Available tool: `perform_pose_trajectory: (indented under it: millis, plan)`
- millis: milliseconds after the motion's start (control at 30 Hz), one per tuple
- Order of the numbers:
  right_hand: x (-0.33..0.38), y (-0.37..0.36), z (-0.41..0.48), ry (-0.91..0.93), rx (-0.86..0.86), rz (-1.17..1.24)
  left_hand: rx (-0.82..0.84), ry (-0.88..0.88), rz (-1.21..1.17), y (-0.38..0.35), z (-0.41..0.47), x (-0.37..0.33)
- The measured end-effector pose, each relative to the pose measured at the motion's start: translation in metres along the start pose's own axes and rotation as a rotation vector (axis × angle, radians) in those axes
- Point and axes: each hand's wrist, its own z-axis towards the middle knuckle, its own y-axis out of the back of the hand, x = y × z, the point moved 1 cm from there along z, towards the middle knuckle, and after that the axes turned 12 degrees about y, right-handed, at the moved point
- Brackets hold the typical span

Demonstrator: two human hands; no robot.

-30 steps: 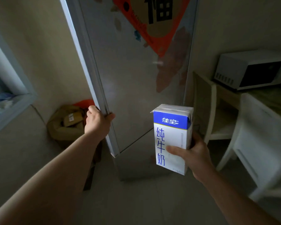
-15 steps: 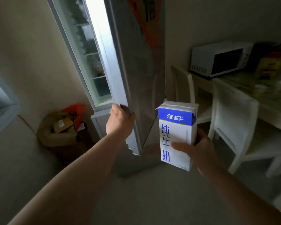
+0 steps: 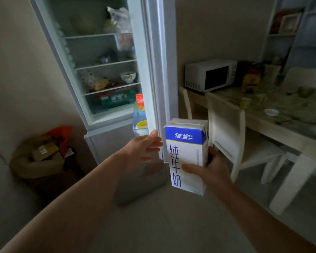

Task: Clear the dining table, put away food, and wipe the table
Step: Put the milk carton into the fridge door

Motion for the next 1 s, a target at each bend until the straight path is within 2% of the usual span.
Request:
perform_pose_trajectory:
  millis: [167, 267, 367, 567, 733, 833, 1000]
  plan:
    - [0.016, -0.029, 0.000, -0.018, 0.065, 0.007, 0.156, -0.055, 0.093, 0.024, -0.034, 0.016]
    - [0.025, -0.051, -0.001, -0.013, 0.137, 0.012, 0.156, -0.121, 0.095, 0.033, -0.050, 0.019]
    - [0.033, -0.076, -0.003, 0.019, 0.244, 0.017, 0.077, -0.213, 0.022, 0.047, -0.061, 0.024]
    - [0.041, -0.111, 0.003, 0.018, 0.423, 0.114, -0.019, -0.241, -0.070, 0.075, -0.074, 0.030]
    - [0.043, -0.120, 0.017, 0.001, 0.557, 0.159, -0.137, -0.233, 0.004, 0.077, -0.065, 0.020]
    - [0.048, -0.112, 0.035, 0.000, 0.554, 0.061, -0.222, -0.249, 0.010, 0.069, -0.051, 0.009]
    - [0.065, -0.082, 0.075, 0.089, 0.451, -0.136, -0.364, -0.301, -0.064, 0.053, -0.019, -0.028]
